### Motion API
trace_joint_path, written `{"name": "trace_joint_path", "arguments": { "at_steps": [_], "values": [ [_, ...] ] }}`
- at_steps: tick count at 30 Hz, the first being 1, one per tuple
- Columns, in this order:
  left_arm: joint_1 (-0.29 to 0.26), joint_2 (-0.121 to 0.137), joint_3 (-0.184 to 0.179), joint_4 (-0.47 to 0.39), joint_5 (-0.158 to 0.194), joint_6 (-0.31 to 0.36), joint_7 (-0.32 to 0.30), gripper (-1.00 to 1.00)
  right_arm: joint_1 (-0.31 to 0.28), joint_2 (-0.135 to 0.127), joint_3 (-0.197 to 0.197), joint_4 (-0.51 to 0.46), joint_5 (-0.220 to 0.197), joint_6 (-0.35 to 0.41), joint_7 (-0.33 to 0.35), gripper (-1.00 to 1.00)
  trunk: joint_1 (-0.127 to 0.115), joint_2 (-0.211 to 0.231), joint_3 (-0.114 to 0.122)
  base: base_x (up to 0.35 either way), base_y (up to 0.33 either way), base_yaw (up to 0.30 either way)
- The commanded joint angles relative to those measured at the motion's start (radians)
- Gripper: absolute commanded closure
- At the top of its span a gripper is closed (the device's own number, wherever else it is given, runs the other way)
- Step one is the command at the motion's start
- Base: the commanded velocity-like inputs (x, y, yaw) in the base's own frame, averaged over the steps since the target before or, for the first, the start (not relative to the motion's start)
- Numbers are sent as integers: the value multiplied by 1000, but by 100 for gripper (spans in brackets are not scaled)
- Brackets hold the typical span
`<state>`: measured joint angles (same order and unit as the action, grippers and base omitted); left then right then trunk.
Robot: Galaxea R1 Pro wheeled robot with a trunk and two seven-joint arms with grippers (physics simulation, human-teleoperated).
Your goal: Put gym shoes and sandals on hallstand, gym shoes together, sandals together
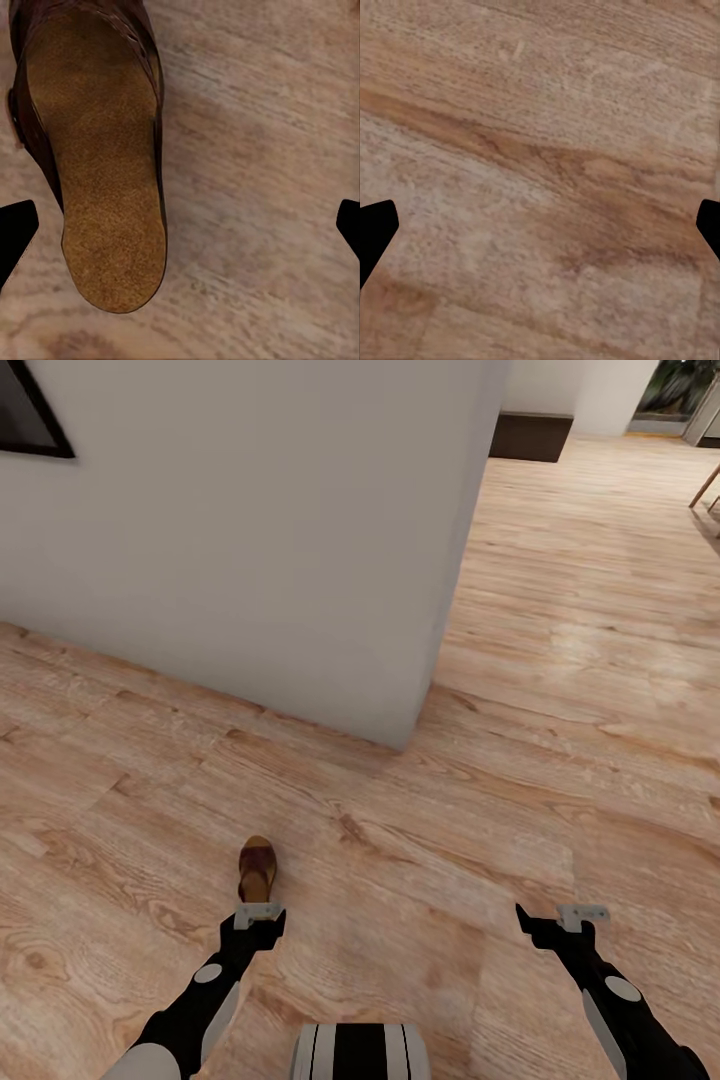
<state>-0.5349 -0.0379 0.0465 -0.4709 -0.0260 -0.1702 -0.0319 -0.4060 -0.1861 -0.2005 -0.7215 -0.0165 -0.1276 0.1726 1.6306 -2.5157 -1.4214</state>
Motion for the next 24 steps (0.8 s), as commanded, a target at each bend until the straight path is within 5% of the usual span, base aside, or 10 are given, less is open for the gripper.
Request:
{"name": "trace_joint_path", "arguments": {
  "at_steps": [1, 24],
  "values": [
    [0, -1, 6, 0, -3, -2, -3, -100, -1, 0, -4, 1, -2, -3, 9, -100, 0, 0, -1, 203, -1, 0],
    [0, 1, 6, 0, -3, -3, -3, -100, -1, 0, -5, 1, -2, -2, 10, -100, 0, 0, -1, 50, 0, 17]
  ]
}}
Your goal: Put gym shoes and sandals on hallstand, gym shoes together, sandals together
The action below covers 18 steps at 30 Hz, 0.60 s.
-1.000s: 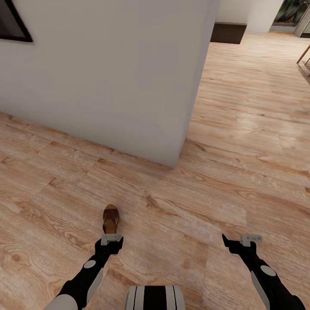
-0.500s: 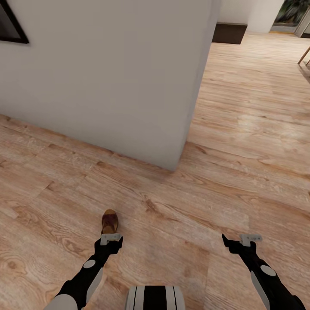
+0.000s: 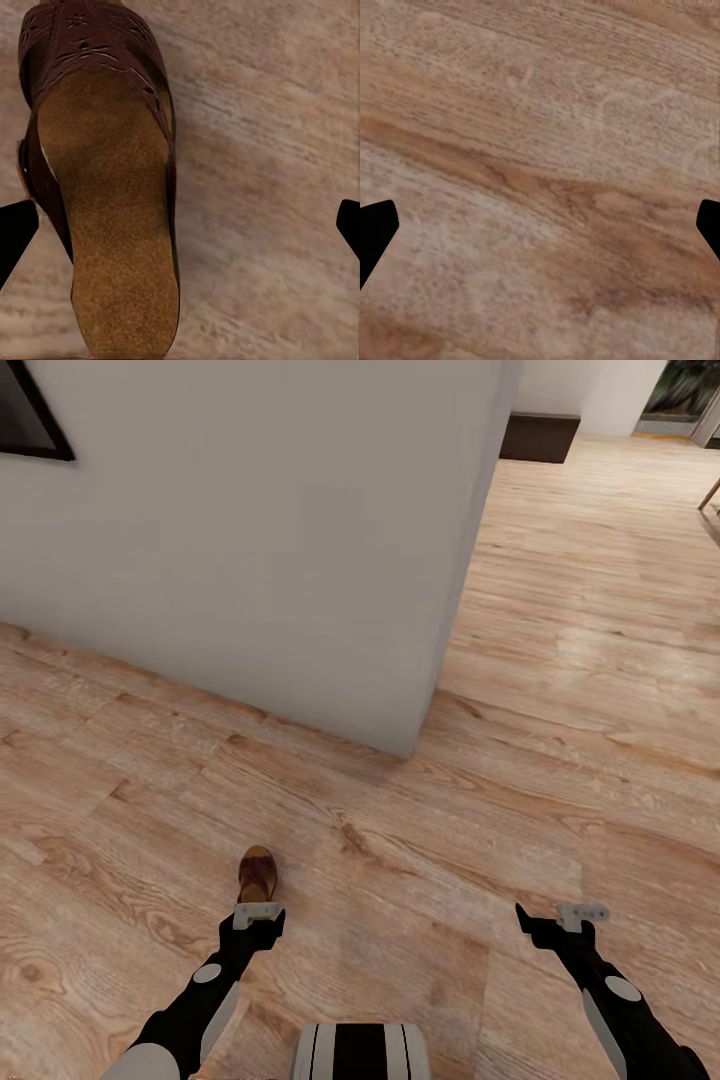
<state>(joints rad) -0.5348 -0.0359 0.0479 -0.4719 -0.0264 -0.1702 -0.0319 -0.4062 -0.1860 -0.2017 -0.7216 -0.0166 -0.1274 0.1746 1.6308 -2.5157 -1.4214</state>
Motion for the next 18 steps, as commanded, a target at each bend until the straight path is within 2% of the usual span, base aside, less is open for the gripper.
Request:
{"name": "trace_joint_path", "arguments": {
  "at_steps": [1, 9, 18],
  "values": [
    [-1, -1, 5, 1, -3, -3, -3, -100, 0, 0, -4, 1, -2, -2, 8, -100, 0, 0, -1, 0, 0, 190],
    [-1, -1, 3, 1, -3, -3, -3, -100, 0, 0, -4, 1, -2, -2, 8, -100, 0, 0, -1, 0, 0, 185],
    [-1, 0, 8, 1, -1, -5, -3, -100, 0, 0, -5, -1, -3, -2, 8, -100, 0, 0, -1, 0, 0, 31]
  ]
}}
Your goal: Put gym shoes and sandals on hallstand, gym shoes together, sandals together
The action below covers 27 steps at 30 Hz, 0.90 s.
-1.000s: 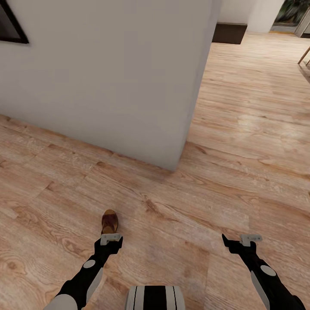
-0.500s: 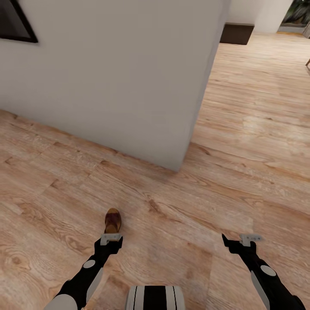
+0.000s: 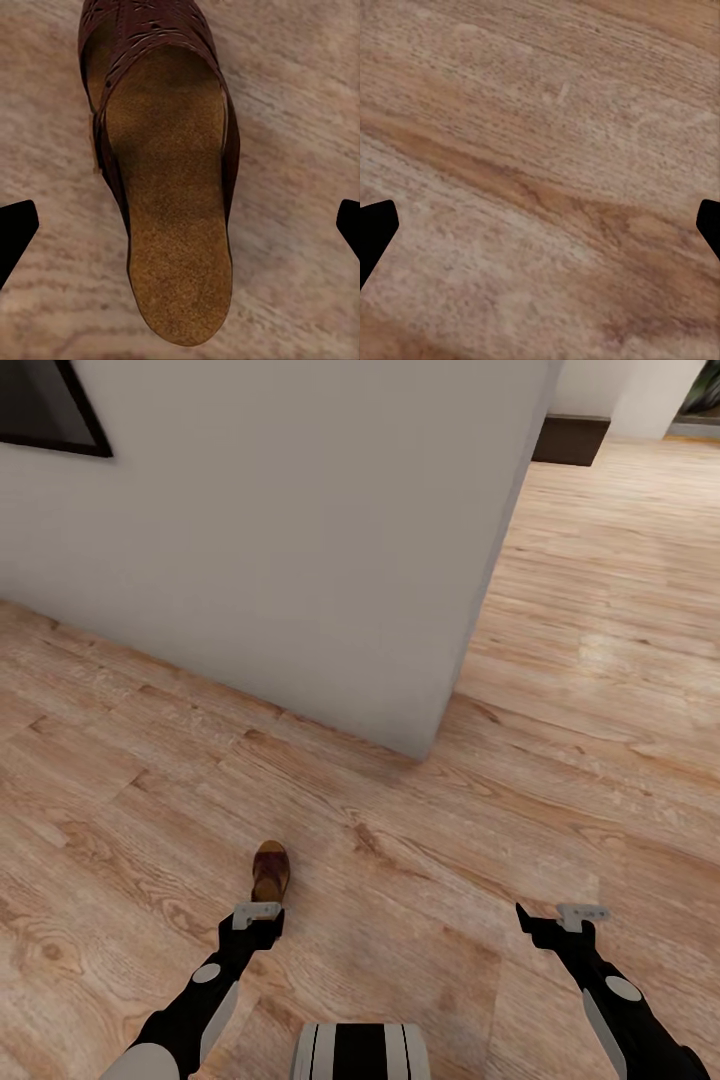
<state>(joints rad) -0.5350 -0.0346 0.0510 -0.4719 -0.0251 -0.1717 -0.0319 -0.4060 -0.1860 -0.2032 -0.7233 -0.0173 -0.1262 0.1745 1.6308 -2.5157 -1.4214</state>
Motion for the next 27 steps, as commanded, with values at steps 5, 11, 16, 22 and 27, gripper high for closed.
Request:
{"name": "trace_joint_path", "arguments": {
  "at_steps": [5, 11, 16, 22, 27],
  "values": [
    [0, -1, 6, 1, -3, -3, -3, -100, -1, 0, -4, 1, -1, -3, 8, -100, 2, -1, -18, 0, 0, 3],
    [-1, -2, 3, 1, -4, -3, -3, -100, -1, 0, -14, 1, -1, -3, 8, -100, 4, -3, -49, 0, 0, 0],
    [-1, -3, 0, 1, -4, -3, -3, -100, -1, 0, -35, 1, -1, -3, 8, -100, 7, -4, -75, 0, 0, 0],
    [-1, -2, -2, 3, -5, -19, -2, -100, -1, 0, -48, 1, -1, -2, 8, -100, 9, -5, -108, 0, 0, 0],
    [-2, -3, -2, 9, -5, -63, -2, -100, -1, 0, -50, 1, -1, -3, 8, -100, 12, -6, -135, 0, 0, 0]
  ]
}}
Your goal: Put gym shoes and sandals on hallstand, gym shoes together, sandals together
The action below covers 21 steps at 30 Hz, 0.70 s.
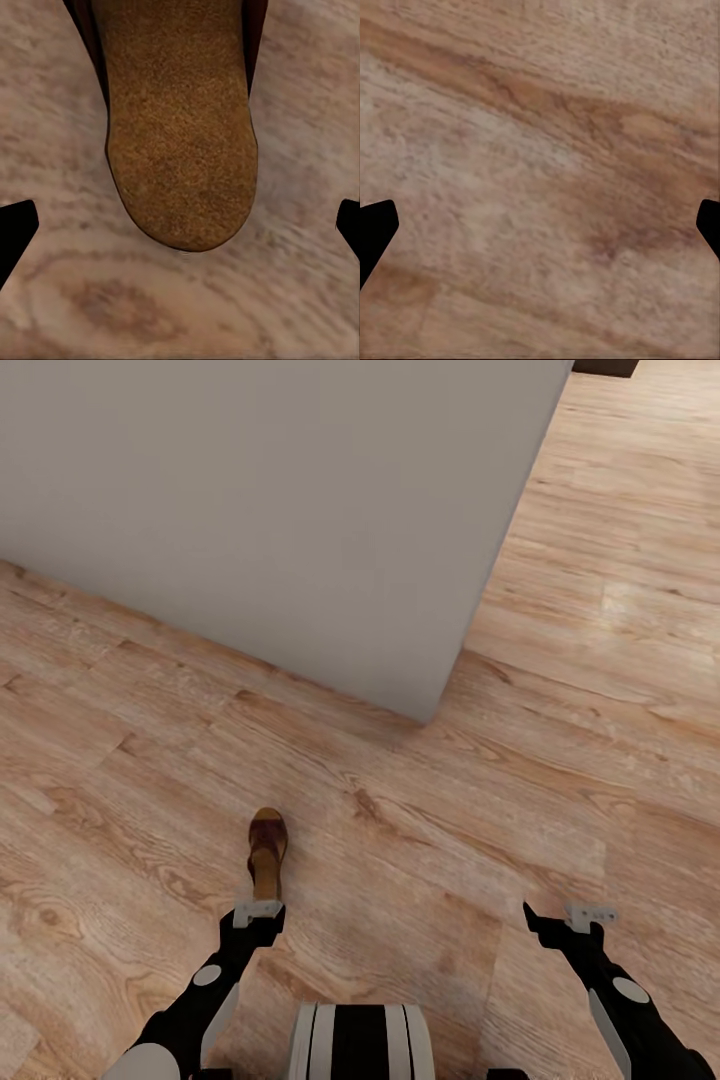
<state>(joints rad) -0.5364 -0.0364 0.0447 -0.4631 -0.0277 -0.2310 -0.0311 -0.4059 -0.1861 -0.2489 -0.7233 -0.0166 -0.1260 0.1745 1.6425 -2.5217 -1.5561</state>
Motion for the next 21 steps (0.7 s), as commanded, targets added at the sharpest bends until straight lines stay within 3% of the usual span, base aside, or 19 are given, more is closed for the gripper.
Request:
{"name": "trace_joint_path", "arguments": {
  "at_steps": [1, 14, 21],
  "values": [
    [0, -1, 5, 1, -3, -6, -3, -100, -1, 0, -4, 1, -2, -3, 8, -100, 0, 0, -6, 0, 0, 0],
    [-1, 0, 7, 4, -3, -17, -4, -100, -1, 0, -3, -27, -2, -2, 8, -100, 6, -3, -77, 0, 0, 0],
    [0, 0, 7, 4, -3, -18, -4, -100, -1, 0, -3, -32, -2, -2, 8, -100, 6, -3, -83, 0, 0, 0]
  ]
}}
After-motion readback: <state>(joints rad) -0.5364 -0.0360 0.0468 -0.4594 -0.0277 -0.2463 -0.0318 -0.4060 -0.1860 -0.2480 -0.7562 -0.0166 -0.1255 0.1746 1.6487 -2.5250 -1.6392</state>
